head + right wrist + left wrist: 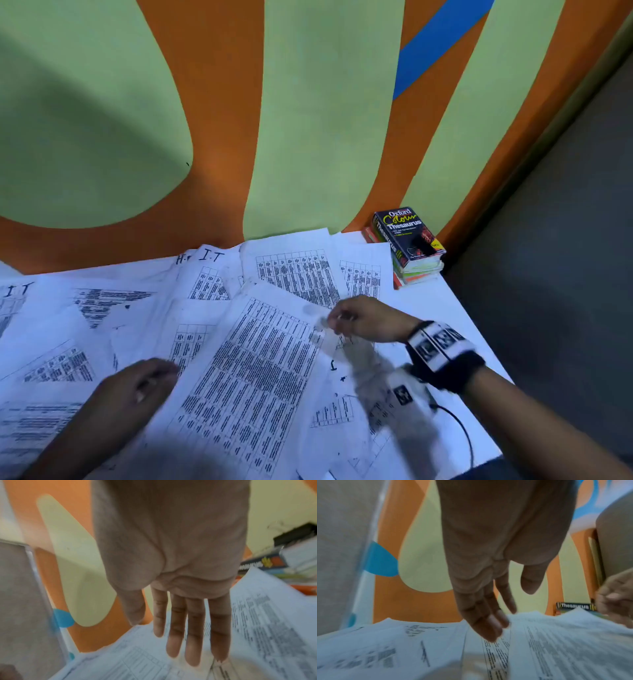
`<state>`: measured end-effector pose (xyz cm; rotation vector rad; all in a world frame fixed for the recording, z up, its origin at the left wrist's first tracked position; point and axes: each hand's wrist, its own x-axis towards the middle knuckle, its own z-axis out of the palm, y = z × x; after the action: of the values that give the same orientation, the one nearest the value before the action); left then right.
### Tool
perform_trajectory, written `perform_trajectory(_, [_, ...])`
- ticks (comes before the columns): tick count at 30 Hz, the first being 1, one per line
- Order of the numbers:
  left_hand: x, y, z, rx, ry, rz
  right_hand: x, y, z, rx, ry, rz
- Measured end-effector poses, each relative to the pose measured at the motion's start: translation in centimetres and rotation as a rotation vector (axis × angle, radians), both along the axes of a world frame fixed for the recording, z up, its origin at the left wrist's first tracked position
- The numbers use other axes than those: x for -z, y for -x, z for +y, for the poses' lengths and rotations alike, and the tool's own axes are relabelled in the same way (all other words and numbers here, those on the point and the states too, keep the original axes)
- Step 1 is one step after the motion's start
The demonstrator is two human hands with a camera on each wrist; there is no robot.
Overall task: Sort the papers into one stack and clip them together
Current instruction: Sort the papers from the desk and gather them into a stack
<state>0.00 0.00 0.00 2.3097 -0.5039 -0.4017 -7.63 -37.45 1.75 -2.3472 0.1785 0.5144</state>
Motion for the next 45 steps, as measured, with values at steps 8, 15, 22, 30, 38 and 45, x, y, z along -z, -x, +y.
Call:
perform_trajectory(8, [3.3,-2.6,-3.7,0.044,-0.41,0.019,3.8,-6.2,3.8,0.047,0.35,0.063])
perform_trajectory(15, [4.4,-2.4,-5.6,0.078,-0.551,-0.03,4.3,-6.4,4.6,0.121,0.277,-0.047])
perform_trajectory(22, [4.9,-2.8,-5.7,-0.038,-0.25,0.157,3.6,-6.8,4.0,0.194,0.134,-0.186])
perform_trajectory(30, [1.9,-3.8,-2.1,-0.268,0.038,0.082,2.0,-8.9,-0.2,0.575,0.289,-0.133])
perform_trajectory(38, [4.1,-4.6,2.5,-0.461,0.035,0.171,5.6,-8.5,0.5,0.617,0.315,0.154])
perform_trajectory(45, [5.1,-4.2,1.8,-0.452,0.089,0.199,5.4,-7.3,-0.7,0.885,0.143,-0.064])
